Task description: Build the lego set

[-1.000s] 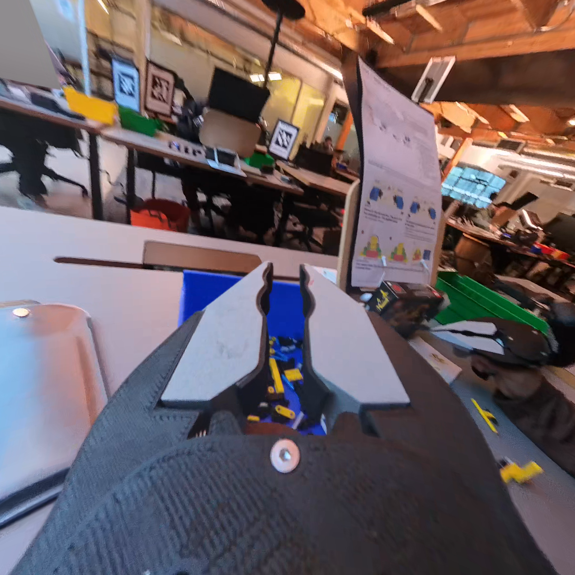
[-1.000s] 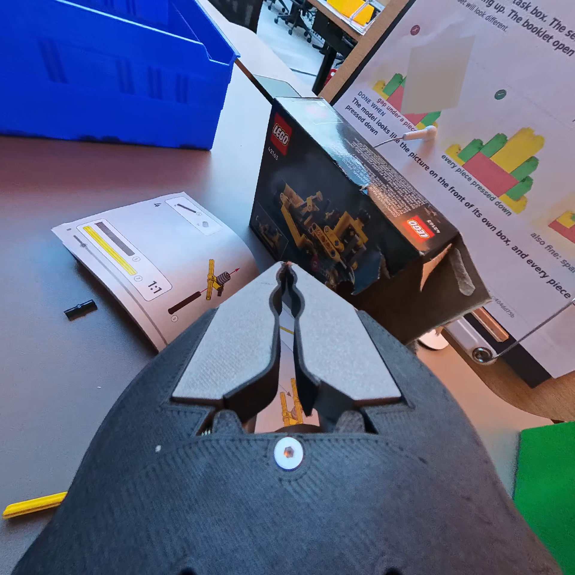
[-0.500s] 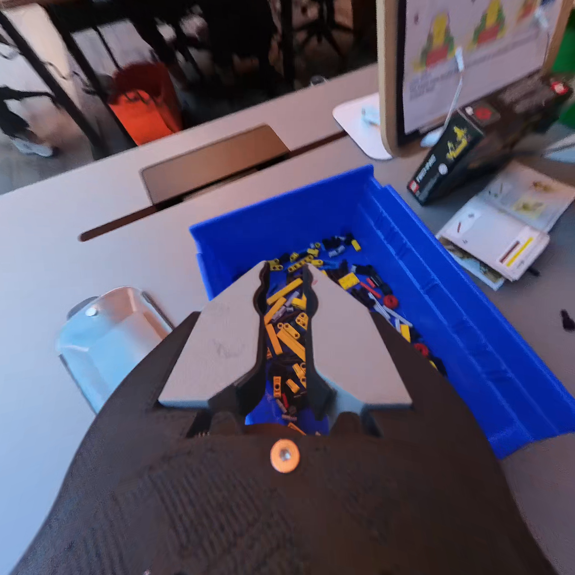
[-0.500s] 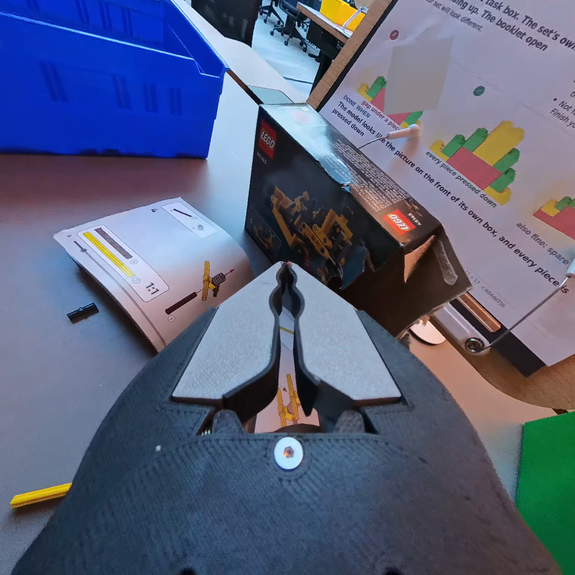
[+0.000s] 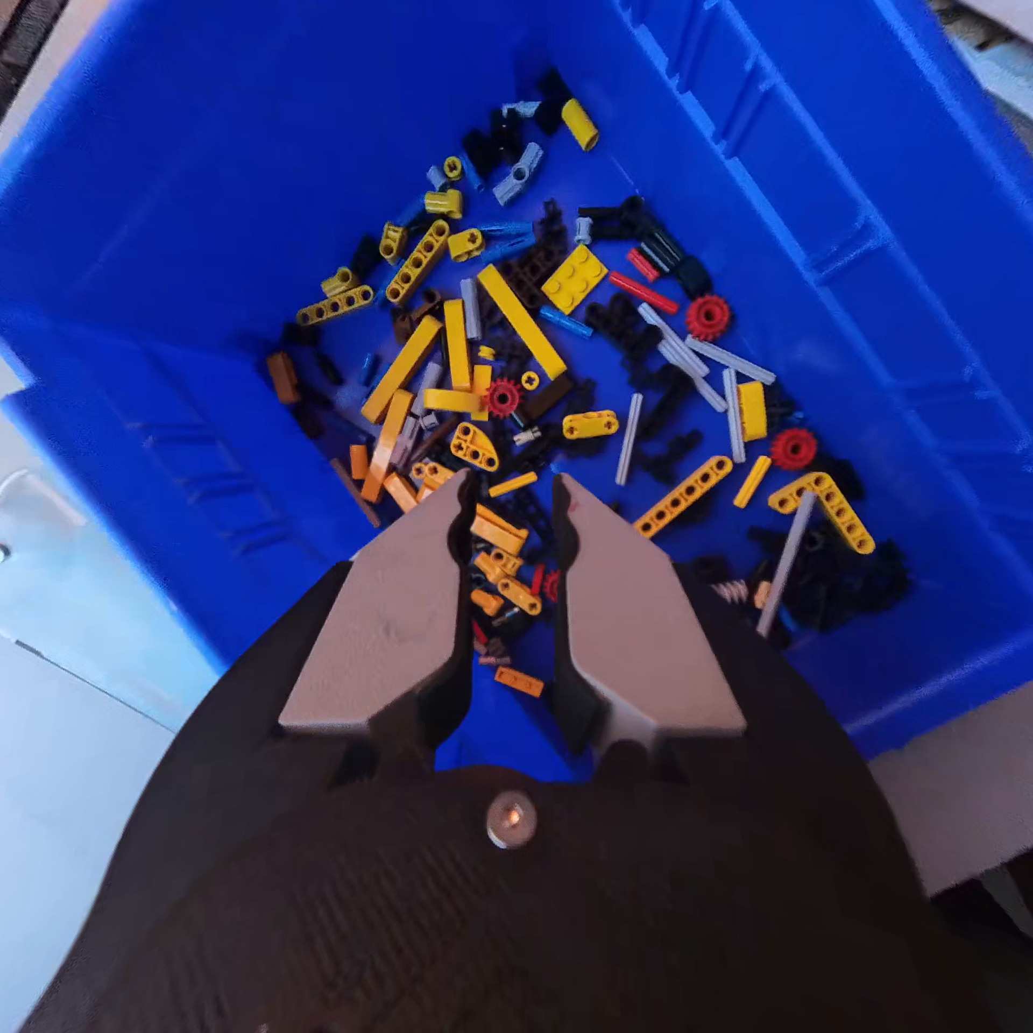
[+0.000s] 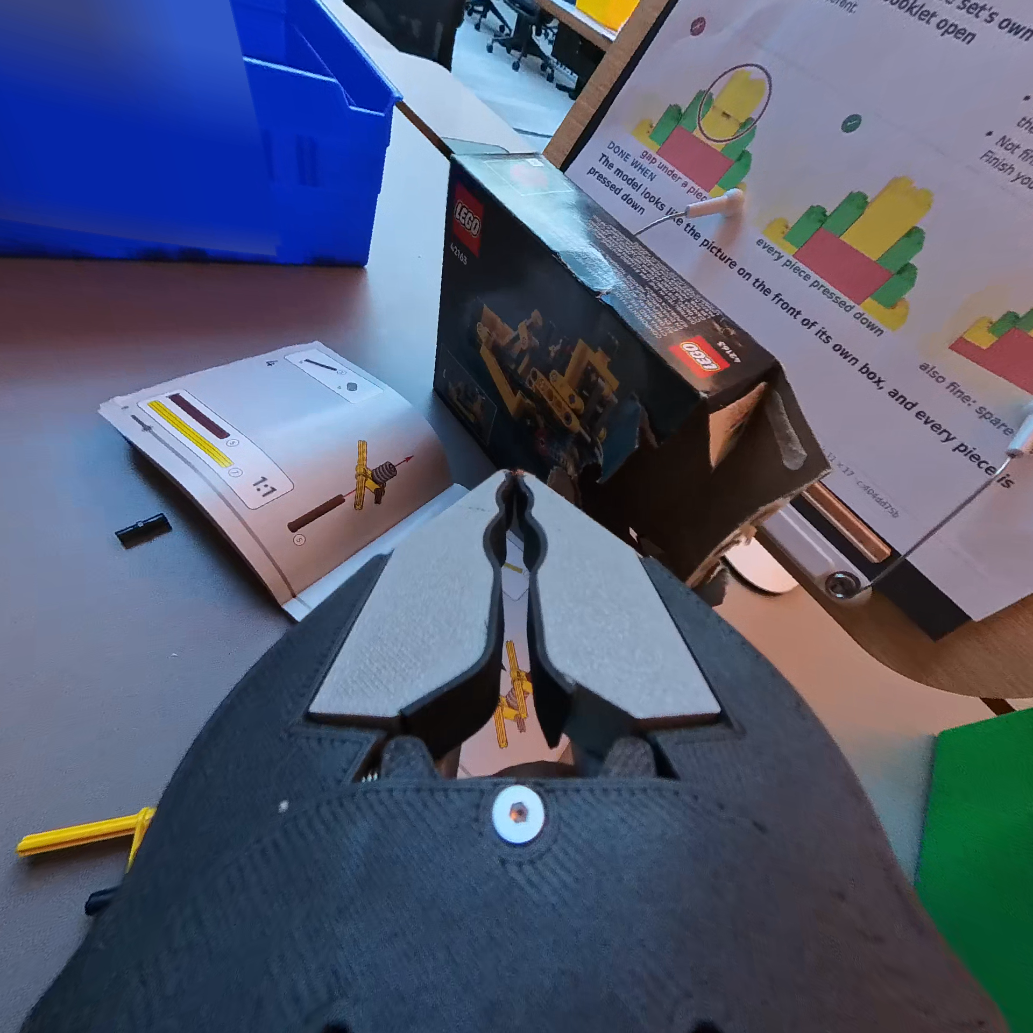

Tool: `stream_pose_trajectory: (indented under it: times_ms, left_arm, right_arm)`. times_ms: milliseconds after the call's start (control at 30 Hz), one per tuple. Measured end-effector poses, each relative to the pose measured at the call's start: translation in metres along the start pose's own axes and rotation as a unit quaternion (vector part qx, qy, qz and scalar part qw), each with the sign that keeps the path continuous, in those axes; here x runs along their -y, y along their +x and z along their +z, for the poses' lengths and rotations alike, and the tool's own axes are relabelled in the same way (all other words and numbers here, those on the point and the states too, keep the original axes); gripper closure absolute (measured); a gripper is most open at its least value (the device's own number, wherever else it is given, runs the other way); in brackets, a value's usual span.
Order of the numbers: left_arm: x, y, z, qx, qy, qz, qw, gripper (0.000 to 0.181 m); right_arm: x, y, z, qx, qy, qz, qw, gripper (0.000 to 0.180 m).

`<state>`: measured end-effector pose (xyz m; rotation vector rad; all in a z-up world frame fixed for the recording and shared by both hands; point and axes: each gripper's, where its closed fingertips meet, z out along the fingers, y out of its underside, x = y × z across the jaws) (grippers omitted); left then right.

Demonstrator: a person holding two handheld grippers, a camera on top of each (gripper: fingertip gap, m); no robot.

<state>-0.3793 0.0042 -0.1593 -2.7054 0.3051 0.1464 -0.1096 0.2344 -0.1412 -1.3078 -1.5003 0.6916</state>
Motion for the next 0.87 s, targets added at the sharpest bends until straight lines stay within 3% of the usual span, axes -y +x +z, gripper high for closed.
stream_pose_trajectory:
  times_ms: [33, 133, 300, 467, 733, 867]
  left_arm:
    - [0.004, -0.004, 0.002, 0.02, 0.003, -0.002, 1.0, 0.156]
    - [0.027, -0.019, 0.001, 0.078, 0.056, -0.034, 0.995, 0.159]
    - [0.025, 0.0, 0.012, 0.024, 0.074, -0.037, 0.996, 0.158]
    - [0.011, -0.01, 0.025, 0.061, 0.049, -0.03, 0.996, 0.159]
    - [0.022, 0.022, 0.003, 0.007, 0.085, 0.003, 0.996, 0.158]
    - [-0.002, 0.029, -0.001, -0.01, 0.024, 0.038, 0.999, 0.162]
  right_arm:
    - [0.0, 0.0, 0.0, -0.002, -0.001, -0.004, 1.0, 0.18]
    - [-0.001, 0.0, -0.001, -0.008, -0.003, -0.008, 1.0, 0.18]
    - [-0.002, 0.006, -0.002, -0.019, 0.0, -0.004, 1.0, 0.18]
    - [-0.008, 0.016, 0.004, -0.031, 0.003, 0.014, 0.999, 0.176]
    - [-0.008, 0.019, 0.004, -0.04, 0.014, 0.019, 0.999, 0.176]
    - [-0.008, 0.018, 0.002, -0.038, 0.015, 0.021, 0.999, 0.177]
